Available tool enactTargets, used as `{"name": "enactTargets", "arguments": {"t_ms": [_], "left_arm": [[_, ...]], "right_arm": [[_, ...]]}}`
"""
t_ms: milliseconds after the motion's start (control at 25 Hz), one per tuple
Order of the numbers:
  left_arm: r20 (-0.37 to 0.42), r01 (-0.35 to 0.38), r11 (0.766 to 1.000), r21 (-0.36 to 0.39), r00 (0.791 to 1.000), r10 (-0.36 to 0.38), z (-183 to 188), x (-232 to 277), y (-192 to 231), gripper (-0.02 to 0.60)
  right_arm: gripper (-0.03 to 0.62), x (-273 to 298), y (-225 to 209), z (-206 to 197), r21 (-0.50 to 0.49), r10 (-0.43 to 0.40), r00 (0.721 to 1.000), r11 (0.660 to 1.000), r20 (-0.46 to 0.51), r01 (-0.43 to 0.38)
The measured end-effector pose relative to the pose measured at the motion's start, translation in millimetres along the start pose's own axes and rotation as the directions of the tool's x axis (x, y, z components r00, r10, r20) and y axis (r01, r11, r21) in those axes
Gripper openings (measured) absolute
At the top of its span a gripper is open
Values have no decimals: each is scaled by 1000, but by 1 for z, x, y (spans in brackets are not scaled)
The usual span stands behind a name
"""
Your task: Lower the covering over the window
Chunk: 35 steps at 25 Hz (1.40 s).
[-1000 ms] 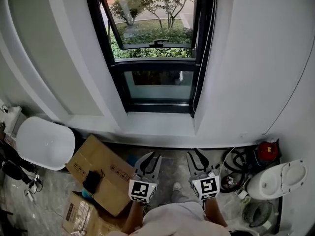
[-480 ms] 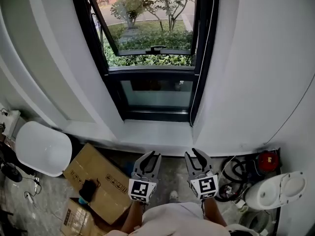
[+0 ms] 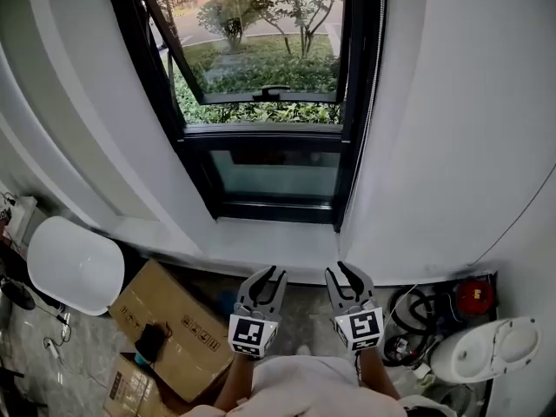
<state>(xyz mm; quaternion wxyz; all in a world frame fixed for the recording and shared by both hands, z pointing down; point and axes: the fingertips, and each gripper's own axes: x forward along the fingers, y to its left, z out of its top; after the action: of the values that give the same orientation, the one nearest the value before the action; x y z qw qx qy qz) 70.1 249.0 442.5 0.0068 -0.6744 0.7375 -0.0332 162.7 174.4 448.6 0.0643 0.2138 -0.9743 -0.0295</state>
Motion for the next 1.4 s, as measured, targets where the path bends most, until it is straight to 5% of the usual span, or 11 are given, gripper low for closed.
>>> {"name": "enactTargets", "arguments": {"t_ms": [760, 1400], "left_arm": [[-3, 13, 1000, 13, 1000, -13, -4, 49, 17, 91], [2, 63, 998, -2, 998, -63, -12, 113, 102, 91]], "right_arm": [[95, 46, -23, -3, 9, 16, 1000, 1000, -1, -16], [94, 146, -38, 3, -10, -44, 998, 999, -35, 44]]}}
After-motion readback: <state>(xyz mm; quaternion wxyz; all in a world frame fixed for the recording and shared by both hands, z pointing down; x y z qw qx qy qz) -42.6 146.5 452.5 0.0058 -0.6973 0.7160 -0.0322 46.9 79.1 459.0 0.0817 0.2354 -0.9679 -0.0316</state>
